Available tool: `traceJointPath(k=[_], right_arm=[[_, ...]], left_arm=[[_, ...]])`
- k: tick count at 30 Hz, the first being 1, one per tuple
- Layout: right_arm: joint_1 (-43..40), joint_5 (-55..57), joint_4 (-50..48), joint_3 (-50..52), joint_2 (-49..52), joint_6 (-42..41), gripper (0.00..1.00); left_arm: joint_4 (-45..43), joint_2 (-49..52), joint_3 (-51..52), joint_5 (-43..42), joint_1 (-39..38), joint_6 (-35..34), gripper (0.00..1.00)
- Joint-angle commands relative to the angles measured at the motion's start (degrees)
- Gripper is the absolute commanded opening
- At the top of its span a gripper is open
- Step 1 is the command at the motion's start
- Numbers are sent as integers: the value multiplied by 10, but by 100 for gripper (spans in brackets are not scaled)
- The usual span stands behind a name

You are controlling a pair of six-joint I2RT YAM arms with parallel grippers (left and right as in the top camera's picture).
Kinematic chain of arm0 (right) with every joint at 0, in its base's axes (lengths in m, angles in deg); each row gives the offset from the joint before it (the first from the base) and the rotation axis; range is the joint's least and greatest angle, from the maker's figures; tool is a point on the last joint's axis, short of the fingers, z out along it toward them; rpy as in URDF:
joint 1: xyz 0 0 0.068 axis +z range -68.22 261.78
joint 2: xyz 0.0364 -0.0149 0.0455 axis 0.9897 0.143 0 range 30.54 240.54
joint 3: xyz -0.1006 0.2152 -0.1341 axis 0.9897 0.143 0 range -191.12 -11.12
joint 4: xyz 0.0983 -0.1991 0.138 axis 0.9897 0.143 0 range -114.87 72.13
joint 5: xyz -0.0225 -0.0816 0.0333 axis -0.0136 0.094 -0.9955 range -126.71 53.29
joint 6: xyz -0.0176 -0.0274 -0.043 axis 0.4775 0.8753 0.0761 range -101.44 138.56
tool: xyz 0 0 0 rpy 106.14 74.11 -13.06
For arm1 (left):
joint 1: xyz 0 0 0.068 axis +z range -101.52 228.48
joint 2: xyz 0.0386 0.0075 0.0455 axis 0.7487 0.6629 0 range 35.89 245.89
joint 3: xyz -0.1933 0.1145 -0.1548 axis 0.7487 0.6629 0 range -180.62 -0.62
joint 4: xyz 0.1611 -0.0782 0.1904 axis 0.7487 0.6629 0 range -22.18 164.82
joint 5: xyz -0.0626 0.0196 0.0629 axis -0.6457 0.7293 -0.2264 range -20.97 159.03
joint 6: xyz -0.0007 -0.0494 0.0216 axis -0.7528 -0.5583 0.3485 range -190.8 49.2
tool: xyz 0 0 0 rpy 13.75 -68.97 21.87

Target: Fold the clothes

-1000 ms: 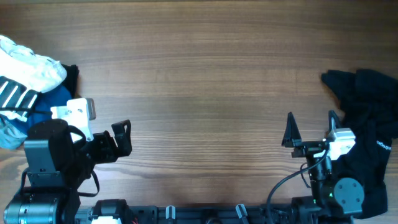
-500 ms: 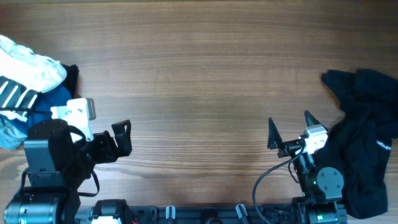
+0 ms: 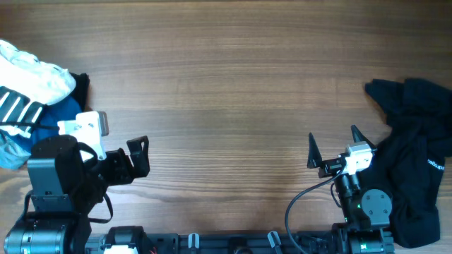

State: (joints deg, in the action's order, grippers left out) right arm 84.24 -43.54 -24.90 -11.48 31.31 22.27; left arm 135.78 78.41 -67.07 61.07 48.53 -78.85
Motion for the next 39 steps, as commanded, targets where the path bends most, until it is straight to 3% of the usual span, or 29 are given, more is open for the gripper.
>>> traceJointPath(k=[1,16,21,23,27,31,39], right_arm=[[-3,3,-3,0,-5,-11,100],[-3,3,-3,0,-5,-11,100],[-3,3,-3,0,-5,-11,100],[-3,3,-3,0,-5,-11,100],[-3,3,-3,0,-5,-11,100],[-3,3,-3,0,-5,-11,100],[-3,3,-3,0,-3,-11,100]], left_arm=[[-2,-1,4,3,-3,-3,100],[-1,-4,6,3,-3,-3,100],[-4,-66,45,25,0,4,100],[-59,-126,118,31,7,4,100],[-249,-294,362,23,21,1,100],[-399,-409,506,5,21,1,100],[-639,-424,627,-3,21,19,100]])
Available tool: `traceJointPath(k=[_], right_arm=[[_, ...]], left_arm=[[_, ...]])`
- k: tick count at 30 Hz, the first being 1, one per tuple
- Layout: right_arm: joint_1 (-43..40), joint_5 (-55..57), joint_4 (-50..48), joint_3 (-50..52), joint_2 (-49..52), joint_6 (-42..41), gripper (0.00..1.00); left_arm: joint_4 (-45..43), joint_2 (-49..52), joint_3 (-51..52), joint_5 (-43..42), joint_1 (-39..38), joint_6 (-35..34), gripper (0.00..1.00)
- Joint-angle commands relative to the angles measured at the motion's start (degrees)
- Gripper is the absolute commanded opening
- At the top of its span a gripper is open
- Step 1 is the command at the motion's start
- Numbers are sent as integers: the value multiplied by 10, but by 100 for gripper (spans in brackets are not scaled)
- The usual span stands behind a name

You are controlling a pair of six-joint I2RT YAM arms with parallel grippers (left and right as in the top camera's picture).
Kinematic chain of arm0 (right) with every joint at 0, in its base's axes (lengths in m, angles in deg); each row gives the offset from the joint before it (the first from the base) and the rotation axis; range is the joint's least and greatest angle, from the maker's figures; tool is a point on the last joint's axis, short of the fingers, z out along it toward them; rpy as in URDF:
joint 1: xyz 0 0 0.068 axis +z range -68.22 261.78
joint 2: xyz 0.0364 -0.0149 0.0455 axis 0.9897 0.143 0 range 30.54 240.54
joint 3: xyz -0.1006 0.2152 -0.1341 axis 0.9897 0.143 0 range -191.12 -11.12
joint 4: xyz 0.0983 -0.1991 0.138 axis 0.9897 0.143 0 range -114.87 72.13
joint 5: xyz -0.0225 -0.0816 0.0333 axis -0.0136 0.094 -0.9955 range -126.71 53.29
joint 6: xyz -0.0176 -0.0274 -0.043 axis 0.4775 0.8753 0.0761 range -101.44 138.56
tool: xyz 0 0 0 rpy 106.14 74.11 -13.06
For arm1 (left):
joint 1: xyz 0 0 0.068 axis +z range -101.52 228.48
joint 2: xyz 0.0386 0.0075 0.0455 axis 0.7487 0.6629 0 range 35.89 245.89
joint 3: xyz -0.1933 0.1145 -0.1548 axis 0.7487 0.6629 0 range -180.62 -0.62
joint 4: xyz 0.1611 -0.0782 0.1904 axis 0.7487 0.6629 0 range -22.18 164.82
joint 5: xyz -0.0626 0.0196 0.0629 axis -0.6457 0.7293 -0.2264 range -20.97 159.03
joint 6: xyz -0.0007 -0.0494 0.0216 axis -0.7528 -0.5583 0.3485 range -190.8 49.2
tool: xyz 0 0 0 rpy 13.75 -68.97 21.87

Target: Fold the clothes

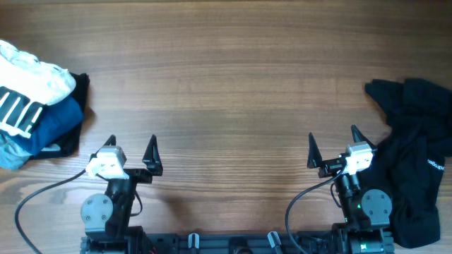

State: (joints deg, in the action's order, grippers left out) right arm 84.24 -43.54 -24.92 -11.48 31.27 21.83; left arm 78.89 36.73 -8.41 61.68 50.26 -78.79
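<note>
A crumpled black garment [417, 162] lies at the table's right edge. At the far left sits a pile of clothes [32, 106]: white on top, a striped piece, blue and black beneath. My left gripper [131, 146] is open near the front edge, right of that pile, holding nothing. The right gripper [332, 139] is open too, just left of the black garment and empty.
The wooden table [226, 85] spans the view. Both arm bases [106, 212] sit at the front edge with cables looping beside them.
My left arm has drawn back from beside the pile of clothes to its spot at the front edge, gripper open and pointing away. The right arm has not moved.
</note>
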Motion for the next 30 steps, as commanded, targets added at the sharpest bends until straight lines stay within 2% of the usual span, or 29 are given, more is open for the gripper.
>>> traceJointPath(k=[1,2,5,8,13,30], right_arm=[[-3,3,-3,0,-1,-6,100],[-3,3,-3,0,-1,-7,100],[-3,3,-3,0,0,-6,100],[-3,3,-3,0,0,-7,100],[-3,3,-3,0,0,-7,100],[-3,3,-3,0,0,-7,100]], left_arm=[[-98,-7,55,-9,3,27,100],[-133,-7,76,-9,3,34,100],[-112,-7,75,-7,-1,64,100],[-71,-7,75,-4,-9,56,100],[-74,-7,75,-5,-30,57,100],[-74,-5,75,-5,-30,57,100]])
